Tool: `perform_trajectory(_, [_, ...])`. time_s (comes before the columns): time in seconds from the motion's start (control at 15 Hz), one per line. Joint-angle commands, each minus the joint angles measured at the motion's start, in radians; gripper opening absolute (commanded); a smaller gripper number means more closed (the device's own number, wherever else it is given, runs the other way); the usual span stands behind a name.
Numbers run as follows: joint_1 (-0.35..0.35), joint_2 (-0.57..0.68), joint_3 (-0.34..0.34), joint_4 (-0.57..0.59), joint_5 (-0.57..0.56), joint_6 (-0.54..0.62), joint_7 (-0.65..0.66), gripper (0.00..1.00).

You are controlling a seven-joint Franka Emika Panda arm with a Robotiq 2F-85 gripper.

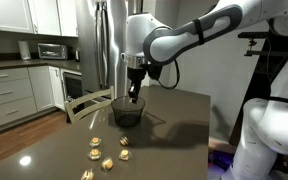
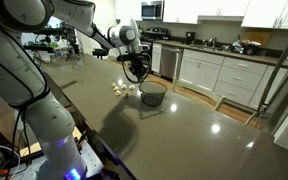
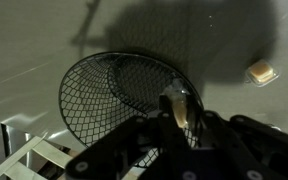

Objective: Put one packet in the black basket

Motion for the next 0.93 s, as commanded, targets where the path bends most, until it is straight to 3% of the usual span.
perform_trajectory(0.0, [-0.014,0.06,-0.018,0.076,0.047,-0.031,-0.071,0.05])
perform_trajectory(0.33, [-0.019,0.089,-0.046,0.118,0.116,-0.025,-0.117,0.05])
perform_trajectory(0.4, [-0.02,0.09,-0.048,0.12,0.12,-0.02,-0.119,0.45])
perform_trajectory(0.53, [-0.024,0.091,-0.047,0.122,0.122,-0.017,-0.114,0.51])
perform_trajectory(0.87, [-0.025,0.081,-0.043,0.119,0.106,-0.009,-0.097,0.83])
